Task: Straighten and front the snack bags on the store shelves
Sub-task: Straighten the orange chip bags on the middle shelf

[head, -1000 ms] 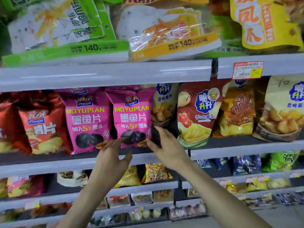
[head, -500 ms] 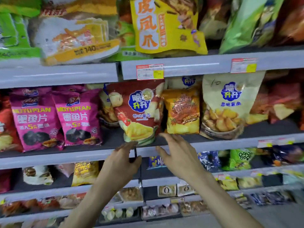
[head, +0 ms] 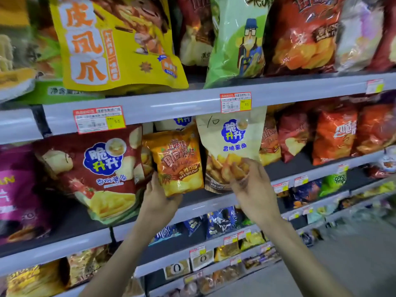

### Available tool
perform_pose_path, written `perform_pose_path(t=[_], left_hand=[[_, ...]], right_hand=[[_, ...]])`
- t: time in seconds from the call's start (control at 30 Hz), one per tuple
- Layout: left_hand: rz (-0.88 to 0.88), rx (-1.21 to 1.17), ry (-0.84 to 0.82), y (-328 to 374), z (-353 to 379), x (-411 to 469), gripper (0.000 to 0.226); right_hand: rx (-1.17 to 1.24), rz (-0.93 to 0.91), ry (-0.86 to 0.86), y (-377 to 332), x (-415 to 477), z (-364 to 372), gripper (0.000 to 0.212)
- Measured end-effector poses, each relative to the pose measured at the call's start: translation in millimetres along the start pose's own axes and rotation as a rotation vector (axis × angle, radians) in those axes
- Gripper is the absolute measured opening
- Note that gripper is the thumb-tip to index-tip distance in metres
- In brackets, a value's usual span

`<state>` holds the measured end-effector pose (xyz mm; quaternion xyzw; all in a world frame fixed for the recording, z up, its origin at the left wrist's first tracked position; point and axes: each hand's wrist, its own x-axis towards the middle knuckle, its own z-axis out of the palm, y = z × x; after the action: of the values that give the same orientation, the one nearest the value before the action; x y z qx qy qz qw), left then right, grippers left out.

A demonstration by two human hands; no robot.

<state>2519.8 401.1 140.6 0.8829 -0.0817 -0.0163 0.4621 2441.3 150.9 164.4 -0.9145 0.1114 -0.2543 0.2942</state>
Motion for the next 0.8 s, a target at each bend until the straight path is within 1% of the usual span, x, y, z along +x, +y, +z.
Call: perform_pose_path(t=[0.03, 0.1, 0.13, 0.17, 0.2, 0.27, 0.33, 0.4, 0.43, 0.47, 0.53, 0.6, 0.67, 0.73, 0.8], left_hand=[[-0.032, -0.052, -0.001, 1.2, 6.9, 7.1, 0.093], [-0.098, -0.146, 0.031, 0.8, 18.0, 22.0, 0.109], [-0.119, -0.192, 0.063, 0.4, 23.3, 28.3, 0.110], [-0.133, -0.240, 0.094, -0.1, 28.0, 34.7, 0.107], [-0.139, -0.278, 0.121, 0.9, 31.8, 39.7, 0.103], [-0.151, -0.318, 0.153, 3.6, 36.2, 46.3, 0.097], [-0.148, -0.308, 0.182, 4.4, 38.1, 52.4, 0.090], [-0.127, -0.303, 0.231, 6.0, 36.6, 59.5, 0.084], [-0.119, -0.312, 0.251, 7.0, 36.8, 62.6, 0.083], [-0.113, -0.323, 0.264, 8.7, 38.1, 63.6, 0.084], [-0.094, -0.355, 0.278, 13.4, 44.7, 62.4, 0.086], [-0.060, -0.379, 0.287, 18.5, 53.6, 58.1, 0.083], [-0.031, -0.392, 0.336, 24.8, 61.2, 51.5, 0.082], [-0.017, -0.414, 0.395, 31.6, 69.9, 42.1, 0.086], [-0.015, -0.429, 0.450, 37.2, 77.6, 30.5, 0.089]], right_hand=[[0.049, 0.053, 0.030, 9.9, 9.0, -1.7, 0.066], [0.199, 0.201, 0.021, 29.1, 24.9, -1.9, 0.090], [0.280, 0.257, -0.008, 36.8, 31.9, -1.5, 0.101], [0.358, 0.298, -0.034, 45.2, 39.1, -0.2, 0.110], [0.417, 0.326, -0.058, 53.2, 46.2, 0.8, 0.114], [0.504, 0.366, -0.113, 65.3, 59.5, -0.1, 0.112], [0.564, 0.371, -0.148, 77.3, 71.1, -1.5, 0.111], [0.587, 0.335, -0.190, 89.7, 80.1, -0.3, 0.113], [0.589, 0.307, -0.226, 95.4, 84.1, 1.0, 0.111], [0.591, 0.284, -0.267, 100.6, 88.1, 1.0, 0.104], [0.592, 0.232, -0.343, 110.8, 95.3, -1.2, 0.078], [0.600, 0.165, -0.399, 120.9, 99.7, -5.2, 0.061], [0.619, 0.131, -0.421, 132.9, 104.6, -6.0, 0.052], [0.626, 0.105, -0.442, 145.6, 110.6, -4.9, 0.045], [0.626, 0.096, -0.433, 156.6, 115.3, -2.4, 0.032]])
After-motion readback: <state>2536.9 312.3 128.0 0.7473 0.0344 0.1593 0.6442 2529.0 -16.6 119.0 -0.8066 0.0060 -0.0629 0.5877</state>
